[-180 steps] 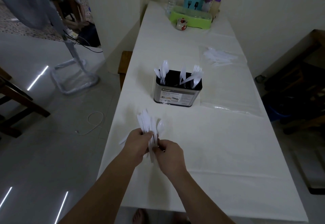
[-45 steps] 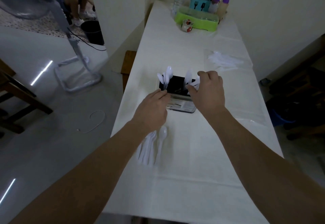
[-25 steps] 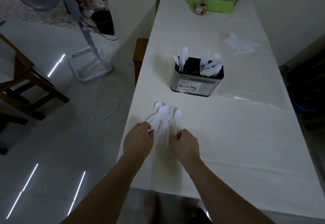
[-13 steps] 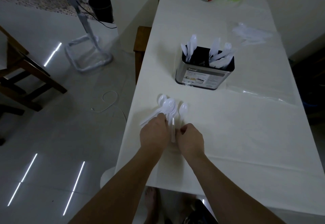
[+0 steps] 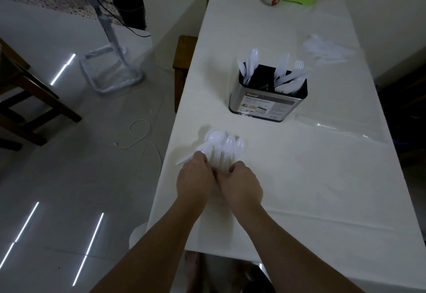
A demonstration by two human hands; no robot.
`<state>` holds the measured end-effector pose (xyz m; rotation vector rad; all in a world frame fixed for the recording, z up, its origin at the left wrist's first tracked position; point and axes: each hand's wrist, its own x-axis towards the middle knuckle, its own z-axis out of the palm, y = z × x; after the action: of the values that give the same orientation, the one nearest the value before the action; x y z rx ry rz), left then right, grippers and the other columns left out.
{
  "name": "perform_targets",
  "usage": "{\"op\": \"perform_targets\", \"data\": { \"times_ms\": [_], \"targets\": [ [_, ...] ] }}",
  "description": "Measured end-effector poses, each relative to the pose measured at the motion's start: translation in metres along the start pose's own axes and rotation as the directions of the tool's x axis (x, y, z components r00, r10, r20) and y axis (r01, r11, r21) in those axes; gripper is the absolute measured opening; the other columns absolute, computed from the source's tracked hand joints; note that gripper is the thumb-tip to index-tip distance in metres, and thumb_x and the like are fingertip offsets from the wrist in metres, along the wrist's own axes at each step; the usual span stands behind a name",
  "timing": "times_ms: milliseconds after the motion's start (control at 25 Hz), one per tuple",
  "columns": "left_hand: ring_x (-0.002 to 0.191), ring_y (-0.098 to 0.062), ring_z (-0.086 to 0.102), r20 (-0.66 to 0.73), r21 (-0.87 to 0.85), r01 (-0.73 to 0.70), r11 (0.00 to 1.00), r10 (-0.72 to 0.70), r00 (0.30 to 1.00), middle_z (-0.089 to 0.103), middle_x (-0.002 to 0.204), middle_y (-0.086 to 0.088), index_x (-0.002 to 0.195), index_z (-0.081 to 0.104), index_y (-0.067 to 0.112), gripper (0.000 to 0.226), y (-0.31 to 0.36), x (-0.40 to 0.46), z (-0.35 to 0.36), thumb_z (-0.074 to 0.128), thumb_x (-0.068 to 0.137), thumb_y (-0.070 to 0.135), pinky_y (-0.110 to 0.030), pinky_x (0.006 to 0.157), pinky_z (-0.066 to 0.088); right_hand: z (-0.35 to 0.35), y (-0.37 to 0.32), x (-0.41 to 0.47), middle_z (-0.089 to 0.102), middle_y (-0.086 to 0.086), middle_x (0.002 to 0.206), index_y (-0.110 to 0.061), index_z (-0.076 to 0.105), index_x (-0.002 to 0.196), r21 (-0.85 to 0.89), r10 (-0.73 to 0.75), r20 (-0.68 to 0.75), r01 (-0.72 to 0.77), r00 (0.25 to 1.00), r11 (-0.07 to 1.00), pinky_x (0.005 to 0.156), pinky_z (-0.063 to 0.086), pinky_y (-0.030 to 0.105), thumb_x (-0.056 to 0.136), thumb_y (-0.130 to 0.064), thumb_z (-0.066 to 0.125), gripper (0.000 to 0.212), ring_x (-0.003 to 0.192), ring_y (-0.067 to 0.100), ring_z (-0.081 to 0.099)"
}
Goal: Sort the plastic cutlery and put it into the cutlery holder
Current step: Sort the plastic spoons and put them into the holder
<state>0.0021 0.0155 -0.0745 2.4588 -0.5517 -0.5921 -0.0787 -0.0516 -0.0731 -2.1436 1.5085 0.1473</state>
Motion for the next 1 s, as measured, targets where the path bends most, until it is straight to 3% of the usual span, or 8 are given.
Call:
{"op": "perform_targets", "data": {
  "times_ms": [120, 200, 320, 440, 520, 600, 840, 1000],
  "targets": [
    [0.069, -0.020, 0.062, 0.000, -0.102, 0.058, 0.993, -0.058, 0.998, 0.062, 0.074, -0.001, 0.088, 0.056, 0.015, 0.012, -0.007, 0.004, -0.002, 0.047, 0.095, 0.015, -0.033, 0.061, 0.051, 0.003, -0.010, 0.004, 0.063, -0.001, 0.098, -0.018, 0.055, 0.106, -0.070, -0.005, 0.009, 0.006, 1.000, 0.998, 0.069, 0.051, 0.032, 0.077, -0.074, 0.054, 0.063, 0.088, 0.023, 0.065],
    [0.067, -0.021, 0.062, 0.006, -0.117, 0.053, 0.992, -0.053, 0.999, 0.062, 0.072, -0.002, 0.085, 0.057, 0.014, 0.015, -0.009, 0.006, -0.001, 0.046, 0.096, 0.016, -0.035, 0.062, 0.053, 0.002, -0.015, 0.004, 0.061, 0.001, 0.102, -0.017, 0.053, 0.109, -0.089, -0.019, 0.023, 0.021, 1.000, 0.996, 0.067, 0.045, 0.031, 0.082, -0.065, 0.057, 0.056, 0.091, 0.025, 0.065],
    [0.066, -0.017, 0.062, 0.019, -0.145, 0.054, 0.988, -0.052, 0.998, 0.064, 0.074, -0.001, 0.090, 0.061, 0.014, 0.017, -0.007, 0.005, 0.000, 0.047, 0.098, 0.020, -0.027, 0.057, 0.048, 0.004, -0.018, 0.005, 0.064, 0.002, 0.099, -0.015, 0.056, 0.105, -0.076, -0.027, 0.038, 0.030, 0.999, 0.997, 0.070, 0.049, 0.033, 0.090, -0.047, 0.053, 0.035, 0.090, 0.026, 0.065],
    [0.067, -0.013, 0.060, 0.010, -0.132, 0.070, 0.989, -0.069, 0.998, 0.061, 0.076, 0.003, 0.096, 0.056, 0.015, 0.009, -0.003, 0.005, -0.002, 0.050, 0.098, 0.021, -0.023, 0.054, 0.042, 0.002, -0.013, 0.008, 0.064, -0.002, 0.079, -0.017, 0.060, 0.084, 0.101, 0.014, 0.059, -0.020, 0.998, 0.995, 0.061, 0.051, 0.030, 0.087, -0.036, 0.052, 0.022, 0.074, 0.022, 0.064],
    [0.065, -0.010, 0.058, -0.010, -0.138, 0.079, 0.987, -0.081, 0.997, 0.058, 0.074, 0.006, 0.097, 0.049, 0.020, 0.004, 0.001, 0.006, -0.004, 0.050, 0.099, 0.024, -0.022, 0.053, 0.040, -0.003, -0.007, 0.012, 0.055, -0.005, 0.062, -0.016, 0.052, 0.066, 0.235, 0.032, 0.099, -0.054, 0.995, 0.970, 0.050, 0.040, 0.025, 0.086, -0.031, 0.054, 0.026, 0.059, 0.017, 0.055],
    [0.066, -0.010, 0.059, -0.012, -0.161, 0.067, 0.985, -0.070, 0.997, 0.059, 0.074, 0.007, 0.096, 0.051, 0.022, 0.005, 0.006, 0.007, -0.004, 0.050, 0.099, 0.025, -0.022, 0.054, 0.040, -0.007, -0.001, 0.015, 0.047, -0.005, 0.053, -0.016, 0.043, 0.057, 0.318, 0.034, 0.153, -0.082, 0.988, 0.944, 0.049, 0.033, 0.023, 0.086, -0.028, 0.057, 0.034, 0.051, 0.015, 0.045],
    [0.067, -0.016, 0.059, 0.157, -0.272, 0.074, 0.960, -0.032, 0.987, 0.061, 0.067, 0.000, 0.073, 0.063, 0.012, 0.036, 0.021, 0.018, 0.002, 0.049, 0.098, 0.034, -0.027, 0.063, 0.044, -0.014, 0.005, 0.012, 0.053, 0.002, 0.058, -0.016, 0.051, 0.058, 0.551, -0.068, 0.275, -0.099, 0.959, 0.829, 0.053, 0.039, 0.030, 0.087, -0.024, 0.058, 0.031, 0.056, 0.020, 0.049],
    [0.064, -0.019, 0.056, 0.191, -0.354, 0.136, 0.925, -0.071, 0.979, 0.060, 0.065, -0.007, 0.072, 0.063, 0.003, 0.038, 0.031, 0.024, -0.002, 0.052, 0.096, 0.030, -0.033, 0.066, 0.046, -0.020, 0.004, 0.012, 0.057, 0.004, 0.064, -0.016, 0.052, 0.063, 0.476, -0.181, 0.263, 0.036, 0.948, 0.879, 0.060, 0.043, 0.034, 0.091, -0.031, 0.054, 0.032, 0.061, 0.020, 0.053]
  ]
}}
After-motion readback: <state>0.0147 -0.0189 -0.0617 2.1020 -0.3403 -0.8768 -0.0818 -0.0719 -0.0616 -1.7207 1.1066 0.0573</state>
